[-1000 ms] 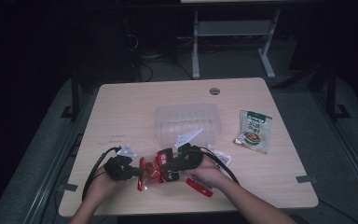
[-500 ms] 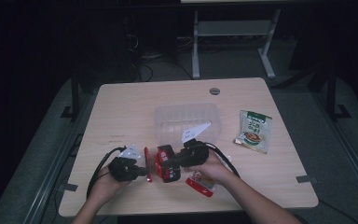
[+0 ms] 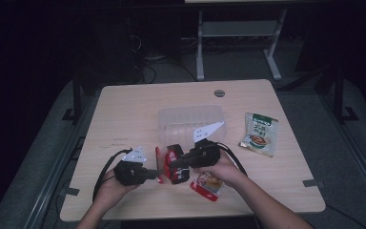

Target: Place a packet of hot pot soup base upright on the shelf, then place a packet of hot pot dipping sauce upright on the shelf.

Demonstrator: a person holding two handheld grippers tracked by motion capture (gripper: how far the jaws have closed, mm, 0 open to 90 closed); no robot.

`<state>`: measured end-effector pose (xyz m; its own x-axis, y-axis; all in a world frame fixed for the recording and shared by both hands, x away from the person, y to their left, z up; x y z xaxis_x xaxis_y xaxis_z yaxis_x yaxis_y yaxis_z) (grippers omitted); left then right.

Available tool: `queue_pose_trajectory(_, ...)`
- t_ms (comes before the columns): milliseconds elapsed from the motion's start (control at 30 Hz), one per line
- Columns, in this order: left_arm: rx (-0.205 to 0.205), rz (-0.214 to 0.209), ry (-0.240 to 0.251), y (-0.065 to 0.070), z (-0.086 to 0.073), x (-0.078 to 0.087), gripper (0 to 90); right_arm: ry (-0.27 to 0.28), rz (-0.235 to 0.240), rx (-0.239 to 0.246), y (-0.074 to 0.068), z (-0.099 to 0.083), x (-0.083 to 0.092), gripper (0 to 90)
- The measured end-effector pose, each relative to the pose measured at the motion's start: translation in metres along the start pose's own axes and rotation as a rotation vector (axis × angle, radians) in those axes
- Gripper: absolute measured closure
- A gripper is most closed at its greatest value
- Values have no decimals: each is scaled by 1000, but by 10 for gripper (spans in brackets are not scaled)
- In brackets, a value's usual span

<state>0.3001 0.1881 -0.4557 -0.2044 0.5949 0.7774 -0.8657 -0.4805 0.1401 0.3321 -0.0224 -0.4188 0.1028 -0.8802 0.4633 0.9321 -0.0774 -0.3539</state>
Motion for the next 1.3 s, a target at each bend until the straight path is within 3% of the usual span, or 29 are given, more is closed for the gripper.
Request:
queue_pose_trajectory(267,32,6,16,-4,-7,6,679,20,-22,-1,-1,4,17,895)
queue_pose_trajectory(333,43,14,12,-8,-10,7,575,26,-31,12,1,6,23,895)
queue_pose_trajectory(500,57,28,20,-12,-13,8,488,36,-48,8,2,10,32,895)
queue_pose_trajectory(833,77,58,-40,-16,-19,-1,281,43,-101,19,9,21,49,896)
queue_pose_trajectory(1300,74,88,-26,-18,-21,1,270,78,-178,9,29,48,72,895)
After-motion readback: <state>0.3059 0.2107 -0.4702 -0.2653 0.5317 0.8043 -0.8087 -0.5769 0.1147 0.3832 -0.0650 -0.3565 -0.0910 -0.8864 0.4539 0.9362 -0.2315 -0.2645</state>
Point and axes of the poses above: each handheld gripper's, and its own axes: x roughly backward along the jaws, z roughly out of its top, y roughly to its right, the point moved 4 cm from there along -x, roughly forward along the jaws, and after that the axes turned 5 degrees about -y, right-handed, at the moved point
